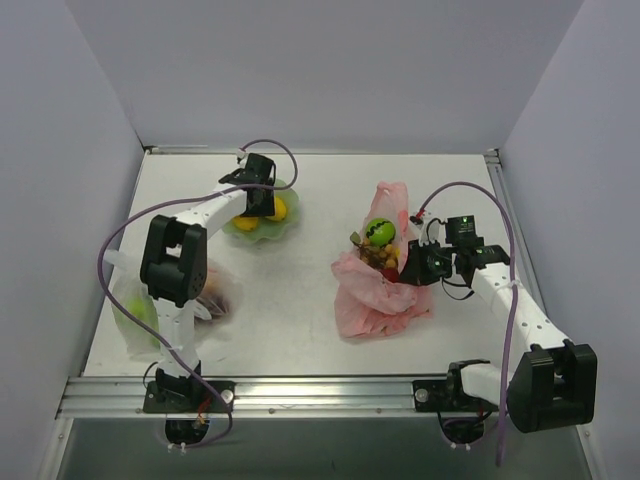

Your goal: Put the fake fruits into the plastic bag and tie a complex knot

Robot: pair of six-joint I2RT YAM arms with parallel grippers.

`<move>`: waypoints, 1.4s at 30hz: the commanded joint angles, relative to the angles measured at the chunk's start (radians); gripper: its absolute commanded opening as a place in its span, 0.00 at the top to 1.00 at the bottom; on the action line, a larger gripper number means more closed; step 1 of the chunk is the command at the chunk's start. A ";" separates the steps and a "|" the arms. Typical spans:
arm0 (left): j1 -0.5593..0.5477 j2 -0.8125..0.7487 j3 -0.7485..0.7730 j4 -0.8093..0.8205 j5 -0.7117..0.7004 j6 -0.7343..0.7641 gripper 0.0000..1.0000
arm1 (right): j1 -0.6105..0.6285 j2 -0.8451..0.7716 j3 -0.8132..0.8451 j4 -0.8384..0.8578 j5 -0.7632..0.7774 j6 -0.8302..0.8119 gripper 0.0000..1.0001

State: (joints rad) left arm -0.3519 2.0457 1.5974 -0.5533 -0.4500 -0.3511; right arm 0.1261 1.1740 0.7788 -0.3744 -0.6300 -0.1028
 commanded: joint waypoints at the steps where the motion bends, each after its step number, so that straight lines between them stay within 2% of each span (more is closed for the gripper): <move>1: 0.021 0.028 0.052 -0.002 -0.033 -0.022 0.07 | -0.003 0.003 0.014 -0.015 0.016 -0.003 1.00; 5: 0.030 0.025 0.047 -0.005 -0.024 -0.017 0.14 | -0.003 0.004 0.016 -0.020 0.016 -0.003 1.00; 6: 0.036 0.007 0.041 -0.005 -0.001 -0.014 0.20 | -0.005 0.006 0.019 -0.020 0.018 -0.003 1.00; 8: 0.040 -0.028 0.026 -0.004 0.026 -0.022 0.25 | -0.003 0.009 0.025 -0.021 0.024 -0.003 1.00; 12: 0.044 -0.184 -0.023 0.029 0.140 -0.020 0.31 | -0.005 0.006 0.031 -0.015 0.044 0.005 1.00; 16: 0.016 -0.335 -0.103 0.136 0.330 0.021 0.34 | -0.016 -0.008 0.030 0.002 0.055 0.015 1.00; 21: -0.120 -0.432 -0.155 0.352 0.597 0.018 0.34 | -0.025 -0.005 0.046 0.011 0.052 0.021 1.00; 25: -0.255 -0.380 -0.119 0.430 0.717 -0.055 0.34 | -0.028 -0.010 0.057 0.012 0.076 0.022 1.00; 31: -0.404 -0.233 -0.057 0.610 0.798 -0.159 0.31 | -0.031 -0.037 0.047 0.028 0.156 0.029 1.00; 34: -0.461 -0.154 -0.009 0.687 0.809 -0.178 0.31 | -0.031 -0.063 0.028 0.051 0.182 0.041 1.00; 42: -0.521 0.045 0.079 0.719 0.705 -0.256 0.24 | -0.033 -0.100 -0.004 0.077 0.225 0.041 1.00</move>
State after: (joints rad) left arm -0.8684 2.0506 1.6051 0.0711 0.2981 -0.5465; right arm 0.1001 1.1000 0.7879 -0.3214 -0.4450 -0.0643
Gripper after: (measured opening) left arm 0.769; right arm 0.034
